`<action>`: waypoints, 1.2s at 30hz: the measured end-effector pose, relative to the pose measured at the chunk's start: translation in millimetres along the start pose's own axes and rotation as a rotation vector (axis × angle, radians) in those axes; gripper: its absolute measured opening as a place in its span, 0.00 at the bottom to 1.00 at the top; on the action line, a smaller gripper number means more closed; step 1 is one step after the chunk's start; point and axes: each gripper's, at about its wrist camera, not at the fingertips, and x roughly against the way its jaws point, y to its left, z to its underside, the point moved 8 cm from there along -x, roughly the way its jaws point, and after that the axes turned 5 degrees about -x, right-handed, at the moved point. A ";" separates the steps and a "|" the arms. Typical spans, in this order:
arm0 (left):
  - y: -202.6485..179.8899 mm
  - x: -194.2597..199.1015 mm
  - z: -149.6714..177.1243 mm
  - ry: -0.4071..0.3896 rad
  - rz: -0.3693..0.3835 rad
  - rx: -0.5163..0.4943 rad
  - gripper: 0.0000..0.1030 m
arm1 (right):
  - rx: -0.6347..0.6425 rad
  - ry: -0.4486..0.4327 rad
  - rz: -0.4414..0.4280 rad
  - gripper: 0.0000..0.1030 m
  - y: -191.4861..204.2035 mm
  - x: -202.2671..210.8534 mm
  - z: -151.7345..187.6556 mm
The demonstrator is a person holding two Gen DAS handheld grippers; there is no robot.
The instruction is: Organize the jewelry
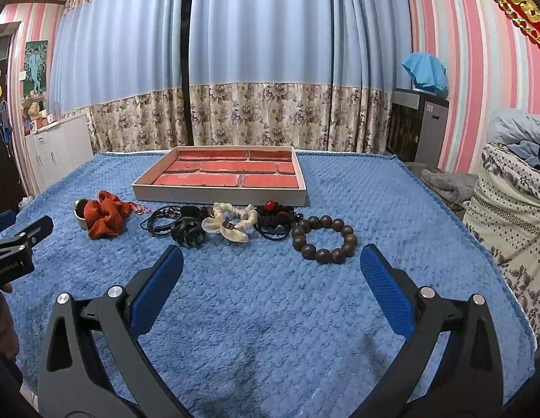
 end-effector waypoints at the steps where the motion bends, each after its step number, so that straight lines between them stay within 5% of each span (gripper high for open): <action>1: -1.0 0.3 -0.4 -0.001 -0.002 0.000 0.96 | 0.000 -0.004 0.000 0.96 -0.5 1.8 -0.7; 28: -2.5 142.5 9.9 -0.142 -0.014 -0.019 0.96 | -0.022 -0.146 -0.048 0.96 1.5 145.9 24.1; 36: 1.0 149.8 9.0 -0.130 -0.023 -0.016 0.96 | -0.057 -0.154 -0.029 0.96 -6.0 156.3 18.4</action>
